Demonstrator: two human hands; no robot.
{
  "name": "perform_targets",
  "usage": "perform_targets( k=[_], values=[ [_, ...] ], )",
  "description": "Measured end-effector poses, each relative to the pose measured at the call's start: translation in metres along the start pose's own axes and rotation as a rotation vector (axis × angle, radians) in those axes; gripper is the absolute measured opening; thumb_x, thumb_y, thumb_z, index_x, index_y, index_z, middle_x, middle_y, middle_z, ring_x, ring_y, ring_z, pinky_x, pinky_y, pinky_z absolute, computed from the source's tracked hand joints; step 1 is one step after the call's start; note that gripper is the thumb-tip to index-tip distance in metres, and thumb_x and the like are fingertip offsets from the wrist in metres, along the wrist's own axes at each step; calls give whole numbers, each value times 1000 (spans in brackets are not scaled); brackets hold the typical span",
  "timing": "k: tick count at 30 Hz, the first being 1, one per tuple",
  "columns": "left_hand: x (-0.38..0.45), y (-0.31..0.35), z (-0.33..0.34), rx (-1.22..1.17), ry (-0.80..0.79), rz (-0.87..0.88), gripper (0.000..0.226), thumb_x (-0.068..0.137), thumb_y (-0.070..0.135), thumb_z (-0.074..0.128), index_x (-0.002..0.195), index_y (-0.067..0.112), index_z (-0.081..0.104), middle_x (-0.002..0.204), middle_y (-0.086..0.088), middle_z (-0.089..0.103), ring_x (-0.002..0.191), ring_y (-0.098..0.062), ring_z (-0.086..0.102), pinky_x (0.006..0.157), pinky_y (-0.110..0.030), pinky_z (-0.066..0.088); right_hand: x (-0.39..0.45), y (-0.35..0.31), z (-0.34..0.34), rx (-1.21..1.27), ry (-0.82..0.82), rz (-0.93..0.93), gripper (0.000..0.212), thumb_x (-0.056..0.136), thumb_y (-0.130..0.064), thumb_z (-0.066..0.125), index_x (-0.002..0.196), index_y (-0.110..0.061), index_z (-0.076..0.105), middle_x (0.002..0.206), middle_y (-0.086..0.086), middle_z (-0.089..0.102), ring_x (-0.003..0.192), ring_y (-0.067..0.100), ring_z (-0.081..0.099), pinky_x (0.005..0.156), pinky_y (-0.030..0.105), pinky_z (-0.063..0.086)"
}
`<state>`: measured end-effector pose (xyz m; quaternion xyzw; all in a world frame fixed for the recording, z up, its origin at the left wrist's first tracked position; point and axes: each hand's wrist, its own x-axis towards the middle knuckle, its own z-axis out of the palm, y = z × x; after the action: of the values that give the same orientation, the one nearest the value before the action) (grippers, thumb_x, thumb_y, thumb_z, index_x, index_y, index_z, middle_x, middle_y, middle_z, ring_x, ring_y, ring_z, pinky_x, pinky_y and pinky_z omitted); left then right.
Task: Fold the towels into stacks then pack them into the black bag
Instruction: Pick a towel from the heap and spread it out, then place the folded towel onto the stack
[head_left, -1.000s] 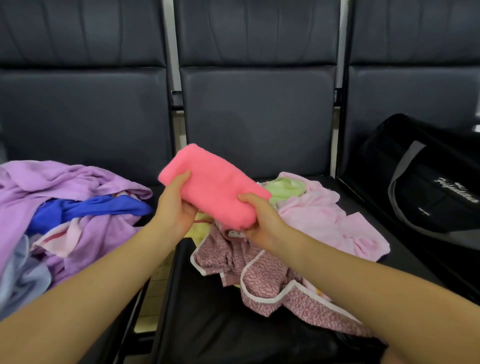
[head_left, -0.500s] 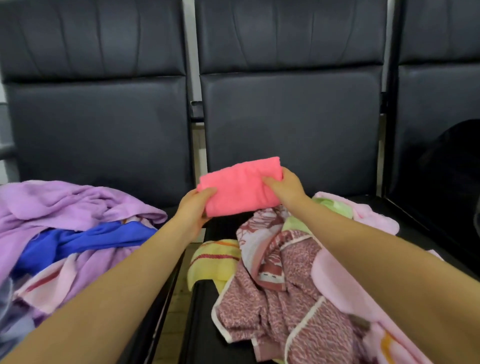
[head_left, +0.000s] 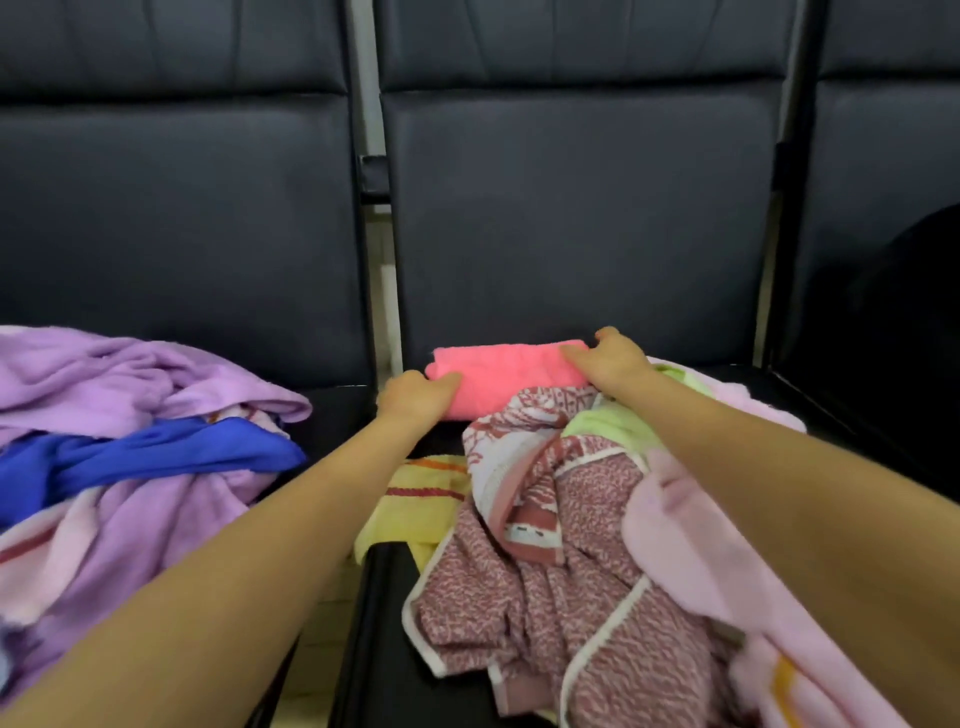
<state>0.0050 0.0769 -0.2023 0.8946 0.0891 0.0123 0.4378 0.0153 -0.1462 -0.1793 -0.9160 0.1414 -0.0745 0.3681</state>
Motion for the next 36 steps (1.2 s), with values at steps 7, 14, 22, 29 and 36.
perform_targets(
  k=[7, 14, 22, 29, 36],
  values=[
    [-78, 24, -18, -161, 42, 134, 18, 94, 27, 48, 82, 19, 58, 85, 1, 55, 88, -21, 52, 75, -30, 40, -67, 9, -52, 298, 145, -249, 22, 92, -16, 53, 112, -15, 62, 96, 2, 64, 99, 24, 63, 89, 35, 49],
    [-150, 52, 7, -3, -101, 397, 31, 95, 23, 47, 71, 7, 58, 72, -13, 56, 68, -20, 46, 65, -33, 38, -129, 53, -79, 430, 241, -142, 19, 89, -10, 53, 76, -10, 66, 74, 2, 64, 73, 17, 57, 71, 30, 45],
    [-181, 56, 69, 58, -479, 454, 45, 91, 41, 54, 122, 8, 59, 123, -6, 59, 114, -21, 54, 85, -24, 41, -157, 120, -93, -88, 149, 85, 49, 95, -37, 52, 133, -6, 48, 130, 15, 53, 122, 34, 48, 98, 37, 36],
    [-177, 66, 78, -305, -449, 256, 44, 102, 25, 42, 139, 3, 46, 146, -15, 44, 134, -26, 42, 113, -40, 31, -162, 140, -94, -22, -137, 90, 46, 97, -45, 46, 108, -3, 61, 109, 11, 60, 99, 23, 55, 86, 31, 40],
    [-189, 107, 52, -850, -348, 248, 43, 87, 40, 51, 119, 13, 62, 127, -7, 62, 120, -21, 56, 104, -41, 43, -170, 87, -136, 821, 185, 29, 30, 87, -32, 67, 63, -21, 55, 65, -6, 50, 62, 8, 44, 58, 23, 37]
  ],
)
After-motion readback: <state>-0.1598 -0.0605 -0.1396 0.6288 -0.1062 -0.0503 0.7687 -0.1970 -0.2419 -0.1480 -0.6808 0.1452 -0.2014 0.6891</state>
